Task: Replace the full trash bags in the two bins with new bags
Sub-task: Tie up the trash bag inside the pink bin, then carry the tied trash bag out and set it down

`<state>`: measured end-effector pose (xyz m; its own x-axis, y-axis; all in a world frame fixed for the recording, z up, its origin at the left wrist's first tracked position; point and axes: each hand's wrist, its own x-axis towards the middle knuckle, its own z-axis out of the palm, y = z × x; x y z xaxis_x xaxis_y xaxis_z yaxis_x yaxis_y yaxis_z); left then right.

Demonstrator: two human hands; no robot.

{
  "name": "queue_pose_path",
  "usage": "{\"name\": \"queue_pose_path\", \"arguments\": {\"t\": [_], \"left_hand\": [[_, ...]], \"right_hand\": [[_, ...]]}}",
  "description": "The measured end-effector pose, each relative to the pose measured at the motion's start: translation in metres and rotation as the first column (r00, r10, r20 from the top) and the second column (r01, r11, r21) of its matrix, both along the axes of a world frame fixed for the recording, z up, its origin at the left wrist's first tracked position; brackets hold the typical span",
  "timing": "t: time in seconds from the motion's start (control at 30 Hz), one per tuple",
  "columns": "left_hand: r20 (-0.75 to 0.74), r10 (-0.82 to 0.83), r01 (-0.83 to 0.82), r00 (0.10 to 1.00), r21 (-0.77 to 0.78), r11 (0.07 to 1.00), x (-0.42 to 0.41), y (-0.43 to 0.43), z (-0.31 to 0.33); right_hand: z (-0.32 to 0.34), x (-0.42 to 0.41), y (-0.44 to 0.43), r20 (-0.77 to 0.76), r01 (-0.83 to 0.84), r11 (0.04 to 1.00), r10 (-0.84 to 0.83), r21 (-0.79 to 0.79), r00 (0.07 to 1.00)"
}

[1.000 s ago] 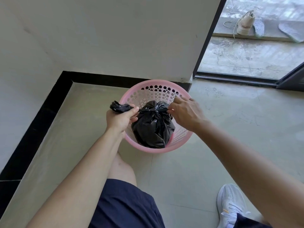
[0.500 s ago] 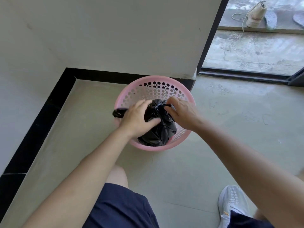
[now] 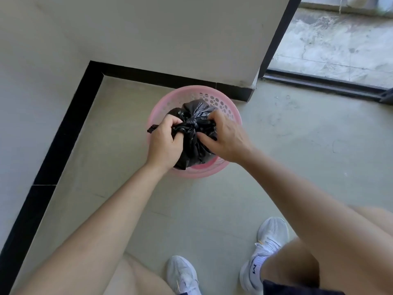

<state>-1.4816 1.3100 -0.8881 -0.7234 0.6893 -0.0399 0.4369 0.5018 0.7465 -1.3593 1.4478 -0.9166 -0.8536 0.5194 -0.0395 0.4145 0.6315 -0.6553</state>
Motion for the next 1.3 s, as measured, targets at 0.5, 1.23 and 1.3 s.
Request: {"name": "queue_pose_path", "arguments": {"t": [0.5,1.23,1.3], "left_hand": [[-0.134,-0.065,0.045,0.989,-0.148,0.988,0.052,-0.038,0.398],[-0.011,0.555,-0.555,0.832,0.014,0.832,0.340,-0.286,0.690],[-0.036,0.653,-0.653,0.757,0.007,0.757,0.381,-0.343,0.703]], "right_hand": [[0.391,0.074,-0.023,0.034,-0.037,0.976,0.031,0.214,0.999],[0.681,0.200,-0.190,-0.054,-0.647,0.647,0.723,0.404,0.689],[0.692,0.211,-0.250,-0.068,-0.726,0.554,0.811,0.408,0.581]]}}
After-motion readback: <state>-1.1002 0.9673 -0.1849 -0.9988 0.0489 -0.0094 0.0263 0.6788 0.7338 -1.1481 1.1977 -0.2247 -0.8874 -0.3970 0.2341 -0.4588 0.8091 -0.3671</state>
